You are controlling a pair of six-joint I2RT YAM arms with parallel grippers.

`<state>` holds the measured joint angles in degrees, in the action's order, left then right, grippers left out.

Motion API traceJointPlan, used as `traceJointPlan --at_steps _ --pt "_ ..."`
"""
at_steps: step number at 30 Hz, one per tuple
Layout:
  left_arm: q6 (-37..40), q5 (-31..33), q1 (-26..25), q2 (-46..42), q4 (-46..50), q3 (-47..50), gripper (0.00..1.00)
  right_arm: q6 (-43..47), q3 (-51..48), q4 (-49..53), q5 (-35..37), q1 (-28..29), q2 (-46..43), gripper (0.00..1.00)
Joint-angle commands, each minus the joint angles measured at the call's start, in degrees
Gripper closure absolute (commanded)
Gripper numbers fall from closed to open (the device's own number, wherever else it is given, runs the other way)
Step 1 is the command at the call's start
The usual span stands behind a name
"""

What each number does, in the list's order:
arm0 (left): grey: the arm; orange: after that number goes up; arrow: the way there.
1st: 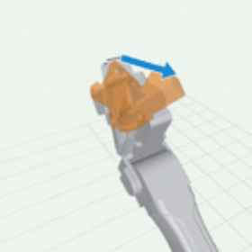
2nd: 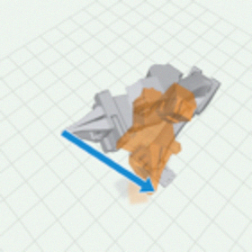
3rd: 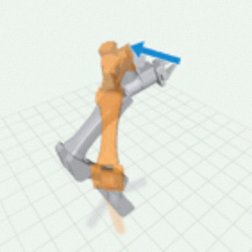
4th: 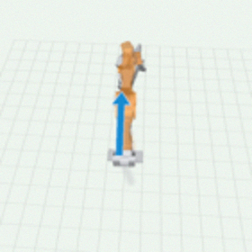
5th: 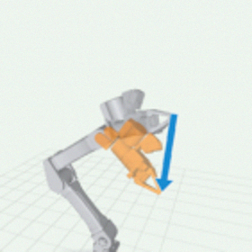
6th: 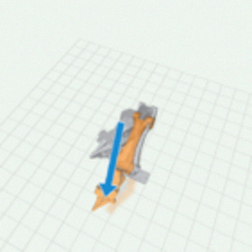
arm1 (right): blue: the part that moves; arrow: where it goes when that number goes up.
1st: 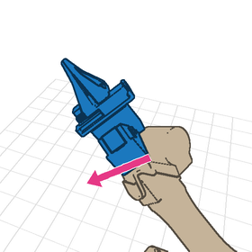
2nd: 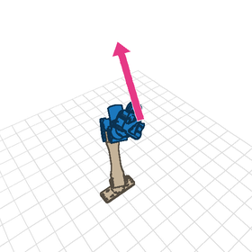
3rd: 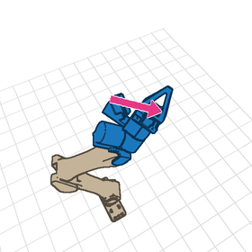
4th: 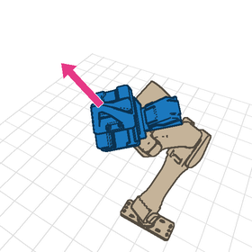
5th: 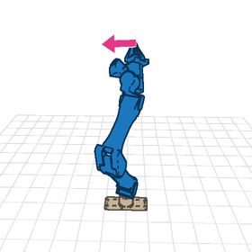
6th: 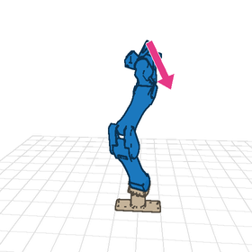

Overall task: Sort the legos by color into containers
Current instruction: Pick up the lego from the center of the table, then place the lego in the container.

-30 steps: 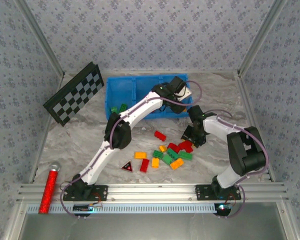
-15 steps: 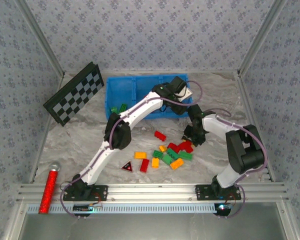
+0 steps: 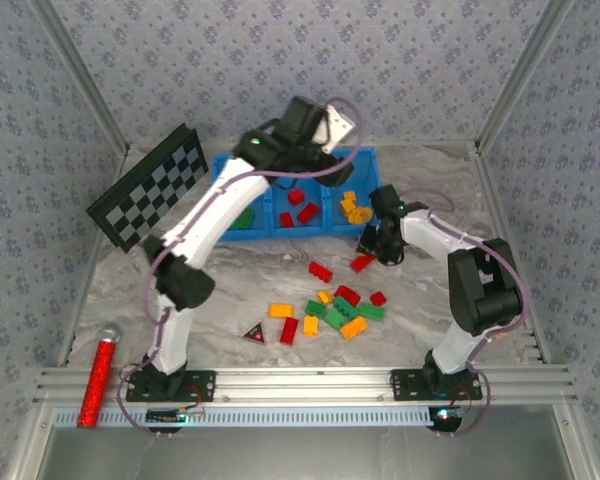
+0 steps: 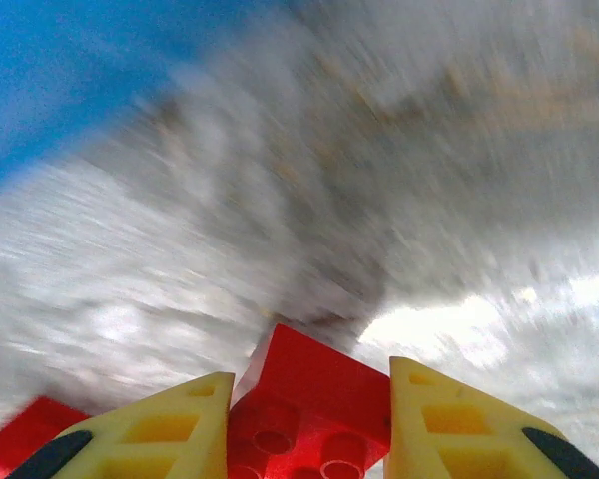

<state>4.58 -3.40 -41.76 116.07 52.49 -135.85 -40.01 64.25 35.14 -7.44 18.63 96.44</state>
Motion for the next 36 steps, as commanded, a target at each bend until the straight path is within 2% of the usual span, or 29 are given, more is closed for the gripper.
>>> traceJointPlan --at_steps 1,6,13,20,24,29,36 --pt "-2.84 -0.03 5.03 -9.22 -0.29 8.32 0.25 3.56 6.83 0.53 2.37 -0.1 0.05 0.76" --pt "-5.6 2.26 12.66 -21.53 -0.77 22.08 0.24 8.14 17.92 2.75 2.71 1.35 3.1 0.76" --pt "-7.4 2.37 21.8 -38.43 -3.41 41.39 0.21 15.87 36.82 4.09 7.29 7.48 11.99 0.76" --pt "-7.85 0.27 29.8 -48.06 -1.77 51.63 0.19 28.45 57.15 9.16 19.53 15.16 27.22 0.76" --pt "-7.53 -0.44 32.36 -50.96 -0.66 54.93 0.19 32.26 66.63 13.87 23.19 17.14 35.06 0.76" --pt "-7.11 -1.82 34.7 -53.09 -0.8 58.14 0.18 33.42 71.01 16.81 23.36 18.36 40.12 0.75" --pt "-7.23 -3.2 35.49 -54.0 -1.8 60.91 0.18 31.84 69.97 18.75 22.31 19.19 43.91 0.74"
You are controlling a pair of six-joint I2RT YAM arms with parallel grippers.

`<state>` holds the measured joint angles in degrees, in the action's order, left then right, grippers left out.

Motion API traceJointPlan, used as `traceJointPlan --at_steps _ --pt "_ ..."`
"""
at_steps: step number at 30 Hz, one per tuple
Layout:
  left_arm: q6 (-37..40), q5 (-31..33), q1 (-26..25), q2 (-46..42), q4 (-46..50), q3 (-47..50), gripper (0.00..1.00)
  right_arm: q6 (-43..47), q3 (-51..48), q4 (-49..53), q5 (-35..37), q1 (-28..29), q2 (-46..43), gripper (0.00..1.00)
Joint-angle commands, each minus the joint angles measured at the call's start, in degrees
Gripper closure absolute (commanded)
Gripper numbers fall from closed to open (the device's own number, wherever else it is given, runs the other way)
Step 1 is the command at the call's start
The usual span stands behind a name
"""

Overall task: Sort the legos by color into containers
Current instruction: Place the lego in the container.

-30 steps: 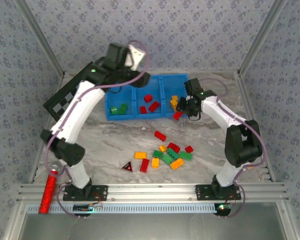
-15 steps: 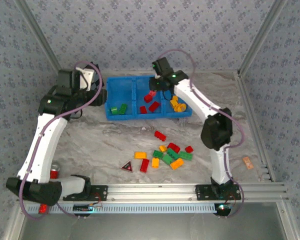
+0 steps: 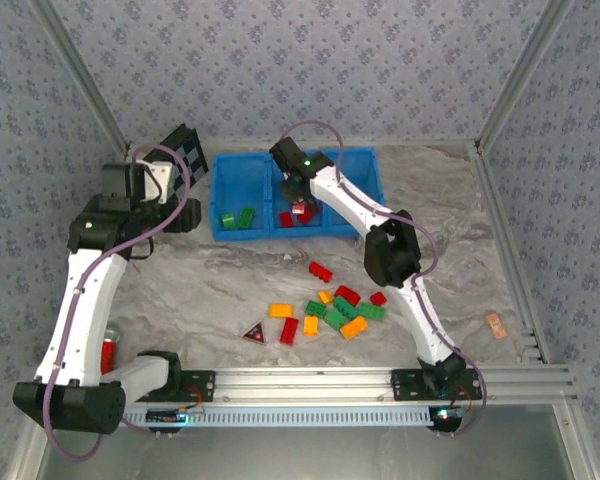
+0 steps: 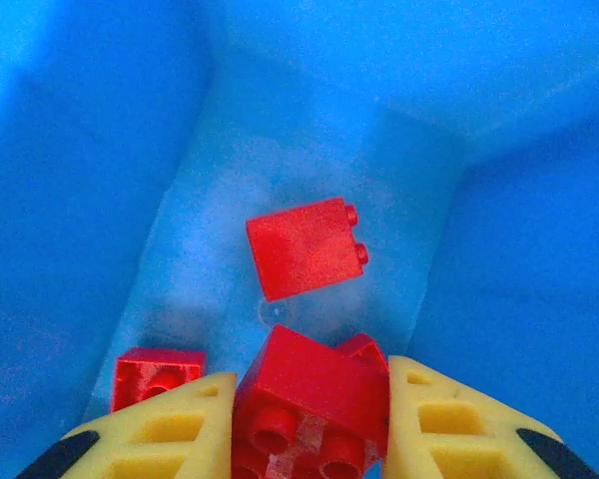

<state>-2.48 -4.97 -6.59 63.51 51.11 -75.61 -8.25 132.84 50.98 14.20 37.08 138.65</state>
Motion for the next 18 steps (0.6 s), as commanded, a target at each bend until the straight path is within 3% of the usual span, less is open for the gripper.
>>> traceJointPlan --at_steps 1,12,18 --pt "-0.32 -1.69 0.5 -1.61 -0.72 1.08 0.18 -0.02 1.12 3.0 0.48 0.78 2.1 0.73" --pt "-1.09 -2.47 0.92 -2.16 -2.19 2.64 0.17 0.75 0.49 5.42 -1.01 0.8 1.49 0.56" --pt "-2.03 -4.77 0.93 -1.64 -3.3 2.92 0.17 2.68 -6.24 3.44 -1.81 1.37 -8.14 0.5"
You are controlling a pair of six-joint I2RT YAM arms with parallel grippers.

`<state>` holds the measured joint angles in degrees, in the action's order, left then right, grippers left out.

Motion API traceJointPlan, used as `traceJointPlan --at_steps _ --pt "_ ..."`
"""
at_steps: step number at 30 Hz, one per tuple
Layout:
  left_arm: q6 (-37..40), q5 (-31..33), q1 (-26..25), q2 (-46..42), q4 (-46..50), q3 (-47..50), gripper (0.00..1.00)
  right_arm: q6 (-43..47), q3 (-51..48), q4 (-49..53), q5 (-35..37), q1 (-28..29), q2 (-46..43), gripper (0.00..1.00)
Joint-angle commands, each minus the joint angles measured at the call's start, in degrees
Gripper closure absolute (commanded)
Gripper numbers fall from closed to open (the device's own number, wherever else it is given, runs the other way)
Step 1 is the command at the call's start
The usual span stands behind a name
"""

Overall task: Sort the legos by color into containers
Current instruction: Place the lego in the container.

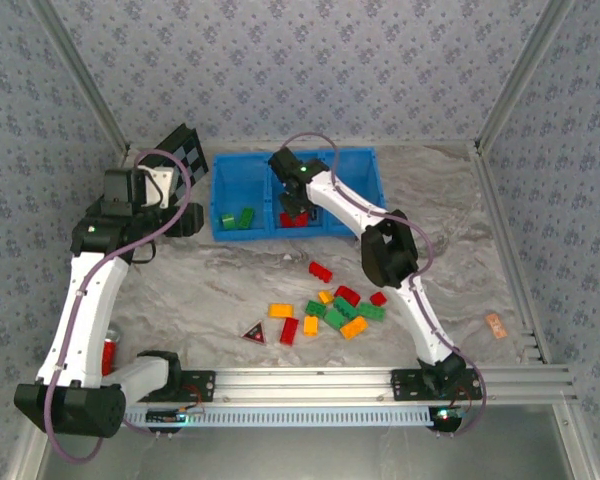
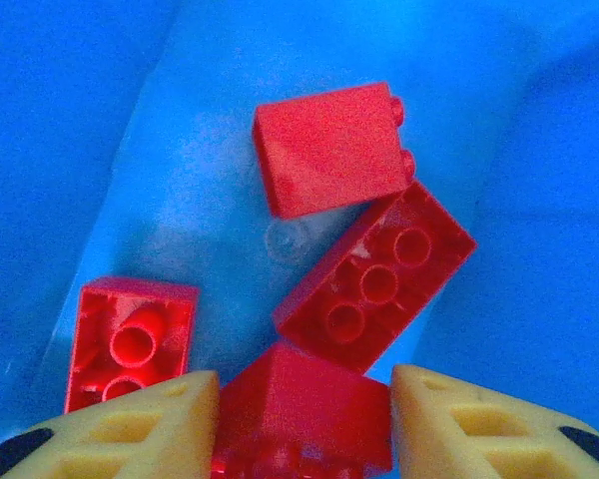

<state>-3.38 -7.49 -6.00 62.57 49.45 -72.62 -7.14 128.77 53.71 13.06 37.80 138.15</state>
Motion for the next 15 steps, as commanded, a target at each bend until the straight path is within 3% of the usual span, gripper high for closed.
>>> traceJointPlan --at_steps 1,6,15 --pt "-1.11 -2.44 0.37 -0.61 -1.81 -0.11 0.17 2.2 -4.58 -0.15 -1.28 0.85 -10.12 0.48" --pt "-0.61 -4.12 0.45 0.79 -3.04 0.02 0.17 4.49 -14.14 -1.72 -4.61 2.09 -19.98 0.38" --pt "-1.28 -6.54 0.45 2.3 -2.92 0.3 0.16 4.57 -33.78 -0.03 -4.89 4.47 -33.35 0.37"
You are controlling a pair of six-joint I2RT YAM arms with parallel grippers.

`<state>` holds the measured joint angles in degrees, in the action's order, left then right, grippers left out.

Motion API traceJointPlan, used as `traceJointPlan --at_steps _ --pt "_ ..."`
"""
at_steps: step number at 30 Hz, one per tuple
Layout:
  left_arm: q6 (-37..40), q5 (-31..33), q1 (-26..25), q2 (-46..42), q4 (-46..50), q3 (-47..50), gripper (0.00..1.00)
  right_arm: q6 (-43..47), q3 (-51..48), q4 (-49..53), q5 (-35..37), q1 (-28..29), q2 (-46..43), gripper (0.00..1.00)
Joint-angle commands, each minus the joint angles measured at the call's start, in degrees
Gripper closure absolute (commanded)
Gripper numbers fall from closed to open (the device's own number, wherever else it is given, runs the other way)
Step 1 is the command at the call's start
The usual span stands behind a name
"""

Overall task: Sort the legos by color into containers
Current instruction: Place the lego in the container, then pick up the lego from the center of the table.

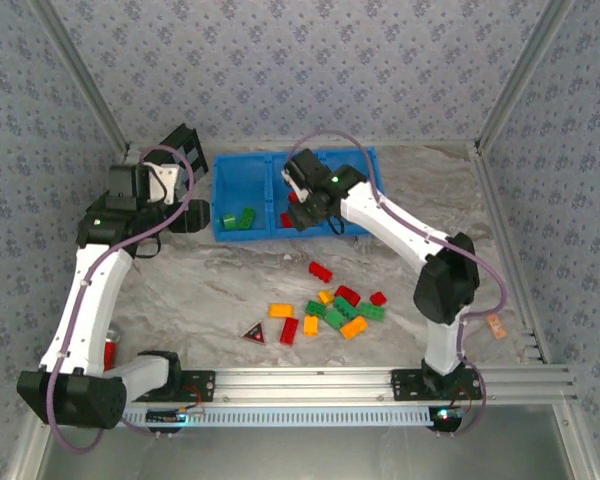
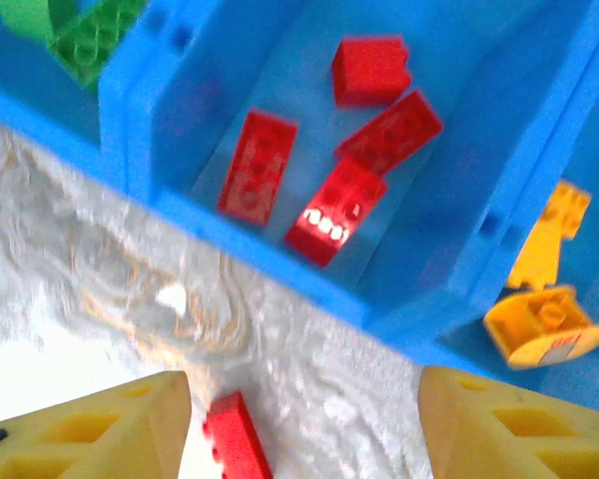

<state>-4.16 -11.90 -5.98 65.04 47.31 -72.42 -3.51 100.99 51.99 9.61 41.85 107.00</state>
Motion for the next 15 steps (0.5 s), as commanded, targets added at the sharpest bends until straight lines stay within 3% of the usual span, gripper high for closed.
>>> traceJointPlan --at_steps 1,7,15 --pt "-0.49 -2.25 0.44 -0.22 -0.68 0.34 0.16 1.25 -9.23 0.76 -2.95 0.43 -3.51 0.36" --pt "-1.59 -3.74 0.41 -0.54 0.15 1.47 0.16 3.71 -19.54 -3.08 -9.28 1.48 -5.59 0.27" --pt "-2.69 -4.53 0.37 -1.89 2.32 2.98 0.14 5.12 -21.2 -6.27 -10.0 1.33 -0.44 0.28"
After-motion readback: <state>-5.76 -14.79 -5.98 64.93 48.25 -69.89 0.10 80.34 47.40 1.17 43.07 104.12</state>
